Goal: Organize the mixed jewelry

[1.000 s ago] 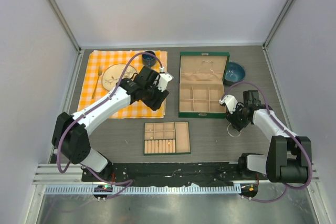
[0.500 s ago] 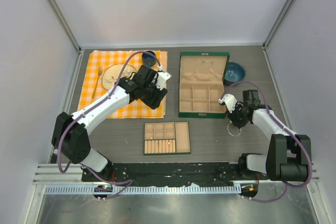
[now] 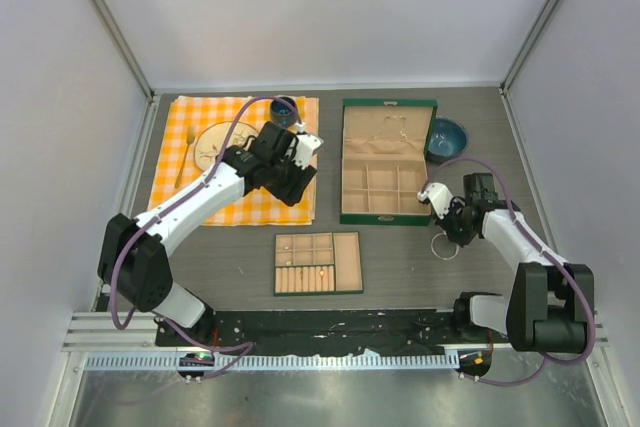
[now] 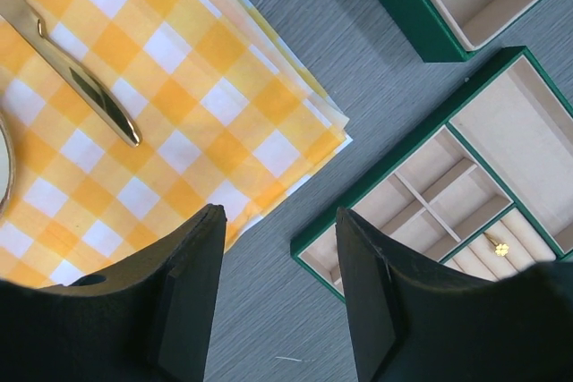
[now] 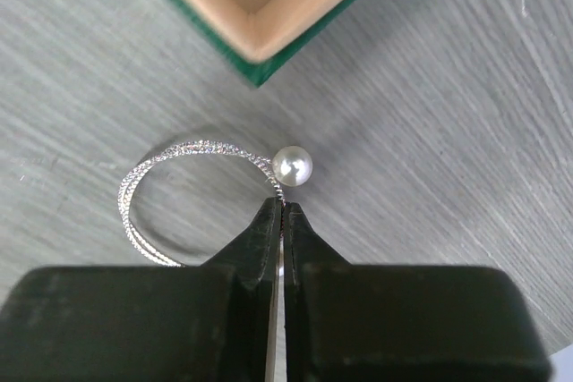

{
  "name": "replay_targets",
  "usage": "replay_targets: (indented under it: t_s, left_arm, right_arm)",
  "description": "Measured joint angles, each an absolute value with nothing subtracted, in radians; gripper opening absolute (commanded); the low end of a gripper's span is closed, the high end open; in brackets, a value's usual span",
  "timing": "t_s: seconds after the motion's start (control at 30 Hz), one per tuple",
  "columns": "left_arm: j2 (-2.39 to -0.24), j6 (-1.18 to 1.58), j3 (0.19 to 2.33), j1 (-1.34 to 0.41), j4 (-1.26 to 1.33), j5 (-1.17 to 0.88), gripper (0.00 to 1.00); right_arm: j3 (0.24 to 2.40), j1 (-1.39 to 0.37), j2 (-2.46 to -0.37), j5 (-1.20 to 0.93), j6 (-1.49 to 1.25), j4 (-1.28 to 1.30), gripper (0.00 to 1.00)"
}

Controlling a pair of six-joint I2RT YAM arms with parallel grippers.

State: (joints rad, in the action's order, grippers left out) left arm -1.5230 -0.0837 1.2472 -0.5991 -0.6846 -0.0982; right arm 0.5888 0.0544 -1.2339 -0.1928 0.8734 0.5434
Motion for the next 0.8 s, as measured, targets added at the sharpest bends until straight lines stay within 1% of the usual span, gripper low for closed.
replay_targets:
  t_s: [0.03, 0.2, 0.3, 0.33, 0.4, 0.5, 0.57, 0.7, 0.73, 0.8]
  left_arm:
    - [-1.523, -0.084, 1.247, -0.597, -0.684, -0.098, 0.59]
    - [-1.523, -0.084, 1.247, -0.585, -0.680, -0.097, 0.63]
    - [-1.523, -0.084, 1.247, -0.576, -0.675, -0.096, 0.66]
    - [-1.523, -0.084, 1.247, -0.574, -0.674, -0.095, 0.68]
    - [-1.523, -0.084, 1.247, -0.567, -0.672, -0.094, 0.70]
    - [-1.523, -0.083, 1.249, -0.554, -0.670, -0.094, 0.71]
    - [-1.523, -0.082, 1.258, -0.546, -0.670, -0.094, 0.76]
    - [-1.521, -0.077, 1.271, -0.528, -0.669, -0.095, 0.78]
    - [-1.521, -0.076, 1.273, -0.523, -0.669, -0.095, 0.81]
    - [-1.520, -0.071, 1.274, -0.514, -0.669, -0.096, 0.84]
  right_arm:
    - [0.589, 0.055, -1.219, -0.192, 0.878, 0.566, 0.01]
    - [0.609, 0.054, -1.131, -0.193, 0.901, 0.692, 0.01]
    - [0.658, 0.055, -1.092, -0.197, 0.915, 0.774, 0.01]
    - [0.679, 0.054, -1.085, -0.202, 0.915, 0.797, 0.01]
    - [0.739, 0.054, -1.080, -0.214, 0.913, 0.842, 0.01]
    - [0.840, 0.054, -1.087, -0.239, 0.894, 0.878, 0.01]
    - [0.922, 0.054, -1.114, -0.256, 0.870, 0.896, 0.01]
    - [1.052, 0.054, -1.196, -0.279, 0.809, 0.886, 0.01]
    - [1.072, 0.051, -1.214, -0.281, 0.796, 0.882, 0.01]
    - [1.096, 0.038, -1.239, -0.274, 0.768, 0.863, 0.01]
